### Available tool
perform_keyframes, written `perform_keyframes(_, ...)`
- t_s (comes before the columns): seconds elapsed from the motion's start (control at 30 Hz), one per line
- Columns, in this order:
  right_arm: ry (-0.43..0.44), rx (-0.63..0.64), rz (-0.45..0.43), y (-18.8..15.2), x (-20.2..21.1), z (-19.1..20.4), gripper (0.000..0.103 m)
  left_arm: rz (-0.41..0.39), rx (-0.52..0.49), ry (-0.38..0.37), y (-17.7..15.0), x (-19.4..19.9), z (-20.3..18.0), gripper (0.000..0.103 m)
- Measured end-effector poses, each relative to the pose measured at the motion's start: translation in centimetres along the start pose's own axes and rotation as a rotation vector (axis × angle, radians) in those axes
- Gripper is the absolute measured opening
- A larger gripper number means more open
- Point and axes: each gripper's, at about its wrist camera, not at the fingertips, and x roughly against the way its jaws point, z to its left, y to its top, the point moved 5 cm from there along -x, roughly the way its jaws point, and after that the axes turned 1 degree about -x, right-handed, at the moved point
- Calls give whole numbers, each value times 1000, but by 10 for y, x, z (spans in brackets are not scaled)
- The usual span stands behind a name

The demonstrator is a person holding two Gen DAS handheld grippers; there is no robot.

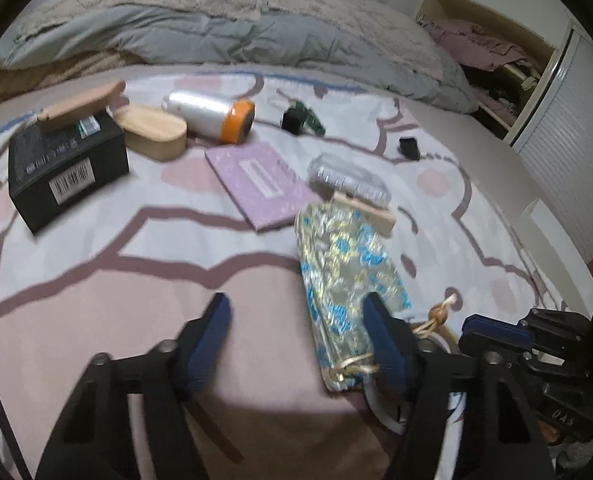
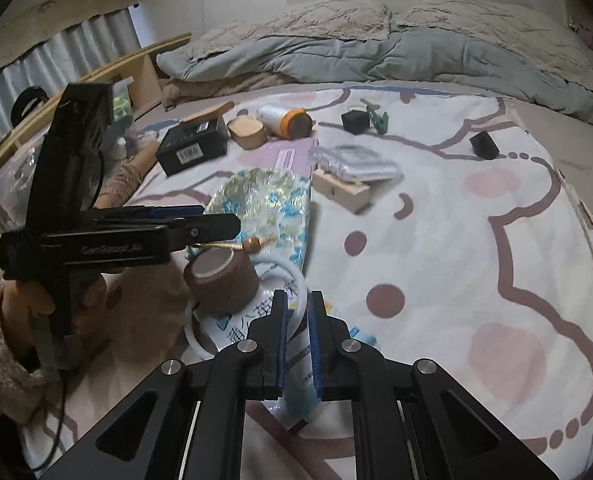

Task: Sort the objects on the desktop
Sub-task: 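Close the left tool on the blue-floral fabric pouch, then carry the floral pouch with the left tool and lower it onto the blanket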

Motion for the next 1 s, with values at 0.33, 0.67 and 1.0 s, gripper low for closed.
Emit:
perform_keyframes(0.33, -28, 55, 34, -15, -16, 8, 88, 21, -4, -40, -2, -3, -9, 10)
perform_keyframes(0.67, -22, -9, 39, -19, -17, 0, 93, -9, -56, 55, 6, 27, -7, 4)
perform_keyframes(1.0, -47, 28, 51, -22, -20, 6, 99, -80, -37, 126, 23, 89, 12, 4)
